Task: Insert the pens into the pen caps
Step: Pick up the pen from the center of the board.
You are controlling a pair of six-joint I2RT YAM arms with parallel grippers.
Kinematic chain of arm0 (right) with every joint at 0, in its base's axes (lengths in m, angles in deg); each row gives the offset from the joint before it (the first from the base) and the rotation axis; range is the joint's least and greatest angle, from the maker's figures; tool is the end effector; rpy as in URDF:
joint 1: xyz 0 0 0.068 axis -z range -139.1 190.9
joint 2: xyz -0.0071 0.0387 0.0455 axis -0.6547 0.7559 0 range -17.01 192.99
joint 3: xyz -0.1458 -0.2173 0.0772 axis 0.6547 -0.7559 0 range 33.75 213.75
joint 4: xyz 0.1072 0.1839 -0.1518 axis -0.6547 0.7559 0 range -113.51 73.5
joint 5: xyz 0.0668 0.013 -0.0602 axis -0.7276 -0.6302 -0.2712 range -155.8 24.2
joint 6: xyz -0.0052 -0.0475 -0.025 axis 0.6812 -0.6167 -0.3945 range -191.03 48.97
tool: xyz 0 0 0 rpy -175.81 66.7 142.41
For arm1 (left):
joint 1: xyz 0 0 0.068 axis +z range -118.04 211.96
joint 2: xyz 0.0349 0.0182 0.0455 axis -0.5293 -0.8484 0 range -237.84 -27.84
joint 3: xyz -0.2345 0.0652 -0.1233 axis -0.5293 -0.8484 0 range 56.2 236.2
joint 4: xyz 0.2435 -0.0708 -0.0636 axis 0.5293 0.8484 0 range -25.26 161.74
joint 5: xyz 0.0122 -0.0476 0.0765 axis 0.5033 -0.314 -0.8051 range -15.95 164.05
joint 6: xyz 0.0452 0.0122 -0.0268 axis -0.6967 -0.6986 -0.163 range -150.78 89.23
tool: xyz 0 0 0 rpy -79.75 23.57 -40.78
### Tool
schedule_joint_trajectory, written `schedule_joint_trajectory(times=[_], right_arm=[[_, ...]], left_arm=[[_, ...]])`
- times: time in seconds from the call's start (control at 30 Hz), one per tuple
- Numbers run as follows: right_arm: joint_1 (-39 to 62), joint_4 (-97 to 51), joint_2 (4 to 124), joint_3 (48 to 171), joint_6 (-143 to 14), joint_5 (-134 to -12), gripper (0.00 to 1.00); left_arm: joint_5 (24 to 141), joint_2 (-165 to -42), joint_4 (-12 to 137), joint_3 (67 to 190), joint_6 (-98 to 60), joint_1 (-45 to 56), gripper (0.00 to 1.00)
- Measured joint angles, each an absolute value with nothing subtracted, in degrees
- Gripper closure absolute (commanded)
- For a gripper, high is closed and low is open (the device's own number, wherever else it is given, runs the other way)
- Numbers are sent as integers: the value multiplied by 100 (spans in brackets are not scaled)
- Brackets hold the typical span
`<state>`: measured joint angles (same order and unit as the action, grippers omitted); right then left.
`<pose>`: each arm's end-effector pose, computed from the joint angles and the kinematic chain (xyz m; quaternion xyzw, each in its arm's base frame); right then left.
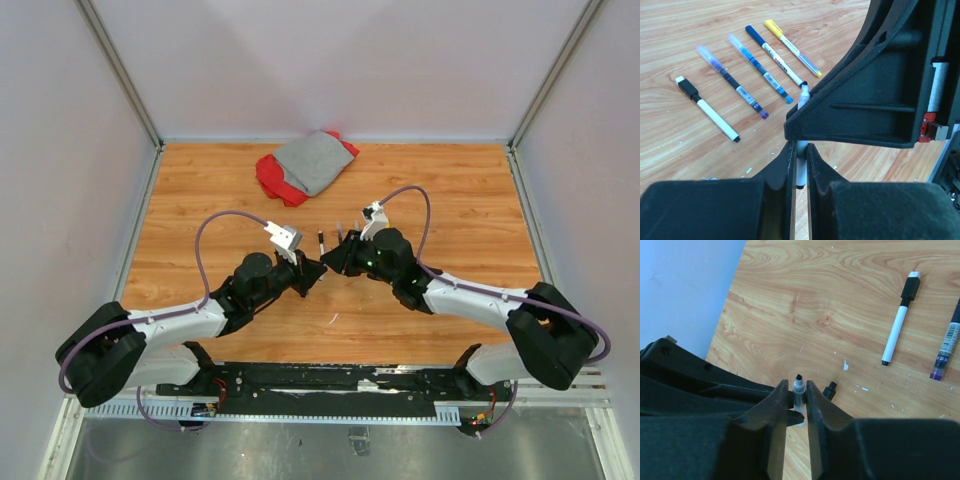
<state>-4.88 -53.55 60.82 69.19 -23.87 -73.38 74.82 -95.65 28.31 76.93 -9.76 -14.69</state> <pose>0.2006 0.2128 0.2273 -0.0320 0.7778 0.4890 0.3936 0.1636 -0.1739 0.1992 0.1749 0.7495 -0.3598 0.5275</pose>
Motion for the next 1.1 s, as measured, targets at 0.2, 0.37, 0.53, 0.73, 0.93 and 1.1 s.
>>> schedule_joint_trajectory(times=[0.2, 0.37, 0.53, 0.73, 0.93, 1.1], right_arm=[[-486, -5370, 6123, 6919, -2355, -7314, 100], [-488, -5374, 6119, 6919, -2346, -7333, 99], [-488, -5374, 6042, 6919, -2346, -7335, 99], [-488, -5401, 5911, 6919, -2348, -7335, 99], [-488, -5431, 5870, 6919, -2348, -7338, 99], [-488, -5433, 5865, 6919, -2366, -7335, 82]], left_arm=[[7463, -9572, 2812, 7699, -976, -1469, 78], [7463, -9594, 2796, 7710, -987, -1474, 64], [7478, -9655, 2792, 7743, -974, -1476, 65], [7482, -9694, 2792, 7765, -976, -1476, 72], [7568, -9714, 2748, 7796, -969, -1496, 95], [7561, -9714, 2755, 7804, -996, -1507, 100]])
